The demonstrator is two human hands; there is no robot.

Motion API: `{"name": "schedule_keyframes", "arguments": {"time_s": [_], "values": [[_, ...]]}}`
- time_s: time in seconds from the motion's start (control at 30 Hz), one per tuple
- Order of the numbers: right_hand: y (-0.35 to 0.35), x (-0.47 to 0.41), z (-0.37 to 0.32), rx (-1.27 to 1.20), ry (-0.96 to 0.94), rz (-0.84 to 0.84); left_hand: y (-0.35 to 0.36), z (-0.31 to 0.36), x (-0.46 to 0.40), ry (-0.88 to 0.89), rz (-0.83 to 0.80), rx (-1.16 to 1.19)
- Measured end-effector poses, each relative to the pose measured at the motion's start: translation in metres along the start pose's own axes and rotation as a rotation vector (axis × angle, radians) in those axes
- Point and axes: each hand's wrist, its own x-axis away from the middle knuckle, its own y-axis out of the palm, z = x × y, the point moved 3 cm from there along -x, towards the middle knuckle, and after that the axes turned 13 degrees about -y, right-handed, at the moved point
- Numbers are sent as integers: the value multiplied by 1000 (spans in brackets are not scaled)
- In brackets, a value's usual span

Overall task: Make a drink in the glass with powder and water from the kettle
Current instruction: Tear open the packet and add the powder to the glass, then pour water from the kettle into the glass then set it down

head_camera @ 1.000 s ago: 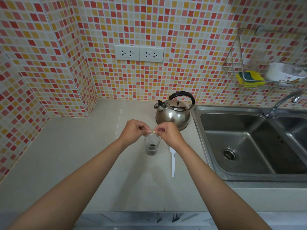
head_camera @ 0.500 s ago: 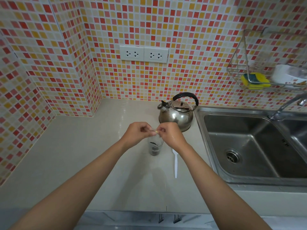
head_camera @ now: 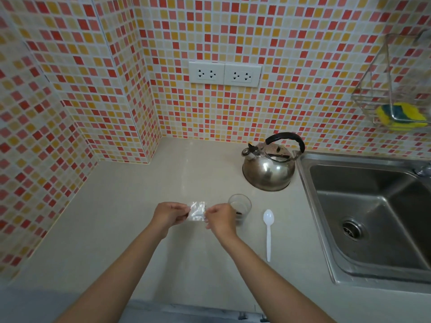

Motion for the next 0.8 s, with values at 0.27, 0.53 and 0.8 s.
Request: {"name": "schedule_keyframes", "arguments": {"time_s": [0.27, 0.53, 0.8], "values": [[23, -18, 21, 328, -9, -12, 14, -6, -37, 13, 257, -326], [32, -26, 24, 604, -165, -107, 16, -12, -44, 38, 308, -421], [37, -18, 21, 819, -347, -263, 22, -13, -42, 90, 397, -514]]}}
